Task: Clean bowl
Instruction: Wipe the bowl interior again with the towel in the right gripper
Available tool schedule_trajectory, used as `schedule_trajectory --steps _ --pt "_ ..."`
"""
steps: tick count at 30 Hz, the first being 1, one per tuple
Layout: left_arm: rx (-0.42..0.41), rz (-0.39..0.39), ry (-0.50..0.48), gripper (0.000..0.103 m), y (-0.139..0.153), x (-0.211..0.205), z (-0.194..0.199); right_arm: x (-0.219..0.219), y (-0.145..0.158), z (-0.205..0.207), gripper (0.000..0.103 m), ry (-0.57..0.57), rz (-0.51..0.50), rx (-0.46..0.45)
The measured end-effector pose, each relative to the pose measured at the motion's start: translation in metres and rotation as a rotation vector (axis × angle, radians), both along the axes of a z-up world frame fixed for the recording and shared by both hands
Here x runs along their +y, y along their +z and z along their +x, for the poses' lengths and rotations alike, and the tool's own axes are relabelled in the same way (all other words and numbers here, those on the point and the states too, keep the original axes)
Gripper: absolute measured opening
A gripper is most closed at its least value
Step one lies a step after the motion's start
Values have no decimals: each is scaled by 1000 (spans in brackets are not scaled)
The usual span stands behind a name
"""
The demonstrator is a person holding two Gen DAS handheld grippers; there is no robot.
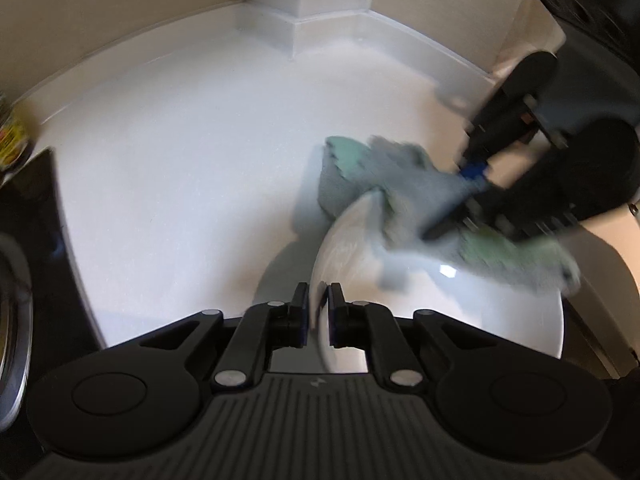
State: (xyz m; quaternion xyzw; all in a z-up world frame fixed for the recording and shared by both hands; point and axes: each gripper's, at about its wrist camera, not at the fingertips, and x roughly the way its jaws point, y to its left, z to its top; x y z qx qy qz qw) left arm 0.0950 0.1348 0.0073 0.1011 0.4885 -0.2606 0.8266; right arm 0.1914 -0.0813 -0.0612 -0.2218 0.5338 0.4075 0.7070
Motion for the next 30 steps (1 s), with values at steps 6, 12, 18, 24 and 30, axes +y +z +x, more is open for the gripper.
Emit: schedule_trajectory --steps 6,12,18,24,30 --pt "-26 65 -238 8 -4 -18 19 7 1 11 17 152 -146 -25" --pt "-15 36 -237 11 -7 -19 32 29 0 23 17 204 -115 -97" --pt "-4 45 13 21 -7 -4 5 -3 2 21 13 31 -17 -70" --pt "1 11 15 6 -11 1 8 -17 -1 -6 13 -12 -17 -71" --pt "-25 82 -206 7 -11 -12 34 -11 6 14 16 160 -117 -46"
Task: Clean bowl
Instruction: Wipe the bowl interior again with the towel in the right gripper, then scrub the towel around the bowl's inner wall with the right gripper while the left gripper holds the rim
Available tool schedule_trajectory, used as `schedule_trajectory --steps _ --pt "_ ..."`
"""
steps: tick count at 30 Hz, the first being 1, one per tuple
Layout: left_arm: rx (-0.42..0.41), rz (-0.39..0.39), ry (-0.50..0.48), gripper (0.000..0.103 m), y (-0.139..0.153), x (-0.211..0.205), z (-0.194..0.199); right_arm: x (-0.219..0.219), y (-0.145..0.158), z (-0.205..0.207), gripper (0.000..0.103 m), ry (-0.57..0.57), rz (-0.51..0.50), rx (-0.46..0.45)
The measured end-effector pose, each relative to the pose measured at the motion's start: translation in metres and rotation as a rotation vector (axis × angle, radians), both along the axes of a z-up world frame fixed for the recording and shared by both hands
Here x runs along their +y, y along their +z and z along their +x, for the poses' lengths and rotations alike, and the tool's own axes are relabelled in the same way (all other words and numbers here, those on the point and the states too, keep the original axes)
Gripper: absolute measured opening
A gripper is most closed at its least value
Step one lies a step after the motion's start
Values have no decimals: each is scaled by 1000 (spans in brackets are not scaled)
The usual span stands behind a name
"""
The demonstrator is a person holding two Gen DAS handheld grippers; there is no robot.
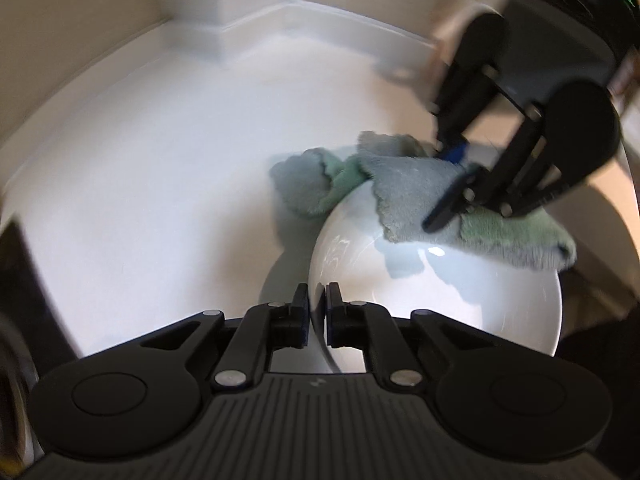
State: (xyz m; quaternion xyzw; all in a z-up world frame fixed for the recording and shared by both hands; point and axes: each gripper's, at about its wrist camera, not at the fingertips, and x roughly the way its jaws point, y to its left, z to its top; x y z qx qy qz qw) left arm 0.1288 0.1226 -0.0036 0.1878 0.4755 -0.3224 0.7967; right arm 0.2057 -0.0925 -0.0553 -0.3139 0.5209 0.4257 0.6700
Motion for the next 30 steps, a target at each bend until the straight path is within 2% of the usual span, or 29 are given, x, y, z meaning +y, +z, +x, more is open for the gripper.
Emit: schedule_trajectory --steps 3,5,8,11,15,16,17,18,23,26,28,30 --pt "-1 18 -50 7 2 -2 11 13 3 6 17 73 -33 -75" --pt "1 5 -27 9 0 0 16 19 4 12 18 72 -17 -92" --pt "14 -36 96 12 -2 6 20 12 6 23 15 -14 53 -68" --pt "29 -49 264 20 -4 18 1 -3 4 27 13 -122 114 -41" --pt "45 -113 375 20 -5 37 -18 -15 3 16 13 -205 128 -60" --pt "48 -126 368 18 -6 38 -17 -16 3 12 13 -205 122 -58" --pt "51 -137 351 10 -7 39 -14 -12 0 10 13 -186 109 -47" --pt "55 -139 318 6 -9 38 -6 -9 -2 8 13 -167 97 -36" --pt "19 -48 92 5 -16 11 29 -14 2 6 16 -58 15 42" --pt "-8 23 -9 7 -6 2 21 4 3 14 17 33 -86 -23" --pt "-7 25 -39 7 -7 0 28 20 5 16 18 86 -92 -84" --pt "2 0 -26 7 -8 1 30 27 8 18 18 98 -59 -102"
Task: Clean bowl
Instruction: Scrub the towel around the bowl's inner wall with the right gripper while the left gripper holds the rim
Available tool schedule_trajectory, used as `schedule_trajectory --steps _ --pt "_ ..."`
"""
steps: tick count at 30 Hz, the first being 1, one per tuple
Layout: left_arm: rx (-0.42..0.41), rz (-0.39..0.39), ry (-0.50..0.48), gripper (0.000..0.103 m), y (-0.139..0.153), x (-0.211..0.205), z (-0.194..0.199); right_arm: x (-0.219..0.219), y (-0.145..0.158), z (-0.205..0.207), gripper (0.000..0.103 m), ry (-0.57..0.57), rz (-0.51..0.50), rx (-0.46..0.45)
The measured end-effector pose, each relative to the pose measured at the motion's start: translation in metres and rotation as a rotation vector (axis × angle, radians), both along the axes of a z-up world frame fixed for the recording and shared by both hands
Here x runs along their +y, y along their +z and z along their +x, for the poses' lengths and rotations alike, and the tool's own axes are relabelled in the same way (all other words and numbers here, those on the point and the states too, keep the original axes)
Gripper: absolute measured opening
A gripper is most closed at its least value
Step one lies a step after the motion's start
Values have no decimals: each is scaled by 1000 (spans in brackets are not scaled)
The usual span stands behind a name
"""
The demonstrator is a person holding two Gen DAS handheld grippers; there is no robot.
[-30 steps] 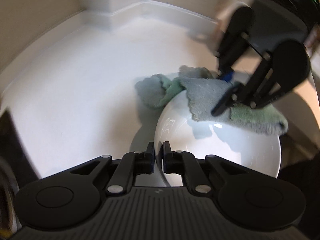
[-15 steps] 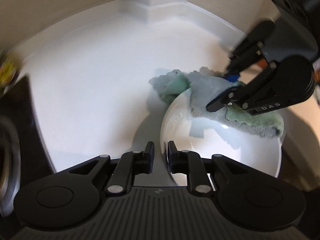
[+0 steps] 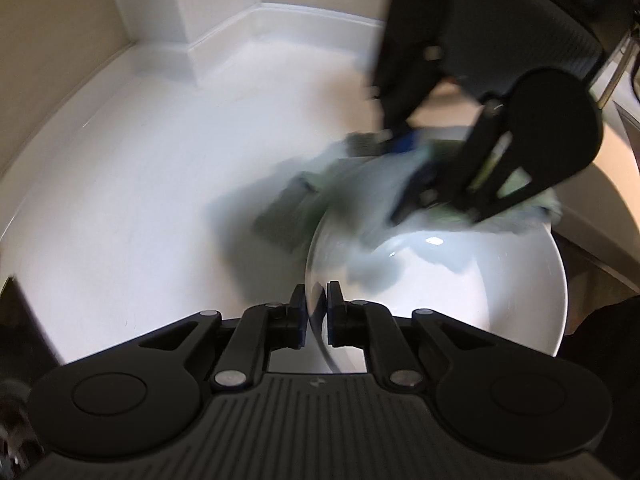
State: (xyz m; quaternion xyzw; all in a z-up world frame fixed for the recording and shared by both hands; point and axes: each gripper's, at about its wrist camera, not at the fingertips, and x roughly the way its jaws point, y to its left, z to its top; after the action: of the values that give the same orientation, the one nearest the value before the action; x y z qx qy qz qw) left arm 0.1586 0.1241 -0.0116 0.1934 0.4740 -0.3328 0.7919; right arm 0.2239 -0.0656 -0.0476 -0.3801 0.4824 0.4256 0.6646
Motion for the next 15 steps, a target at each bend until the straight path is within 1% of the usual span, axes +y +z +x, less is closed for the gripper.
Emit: schedule_trajectory --steps 1,3,4,5,7,10,11,12,13,14,15 --pt "3 -9 22 8 0 1 -3 2 1 2 18 0 17 -2" --pt "13 -34 128 11 -2 8 -5 0 3 3 18 -22 54 -5" --pt "19 -37 172 14 -3 4 -5 -6 4 5 18 -62 85 7" --pt "20 -37 209 20 -4 2 -8 -12 5 6 17 -98 107 20" --pt "19 -36 285 20 -6 6 -16 -25 5 5 16 -170 149 32" --pt "11 -76 350 21 -10 14 -19 -42 5 -2 16 -280 193 36" --pt "12 -87 355 19 -12 16 -17 -46 5 -7 15 -297 196 38" --pt "19 -93 339 14 -13 16 -12 -48 5 -11 15 -279 182 48" --pt "23 -93 318 11 -13 17 -10 -50 5 -14 14 -254 166 67" --pt "24 -83 285 8 -13 15 -7 -52 4 -15 14 -232 153 89" --pt "22 -70 243 8 -13 12 -4 -55 3 -13 14 -213 144 116"
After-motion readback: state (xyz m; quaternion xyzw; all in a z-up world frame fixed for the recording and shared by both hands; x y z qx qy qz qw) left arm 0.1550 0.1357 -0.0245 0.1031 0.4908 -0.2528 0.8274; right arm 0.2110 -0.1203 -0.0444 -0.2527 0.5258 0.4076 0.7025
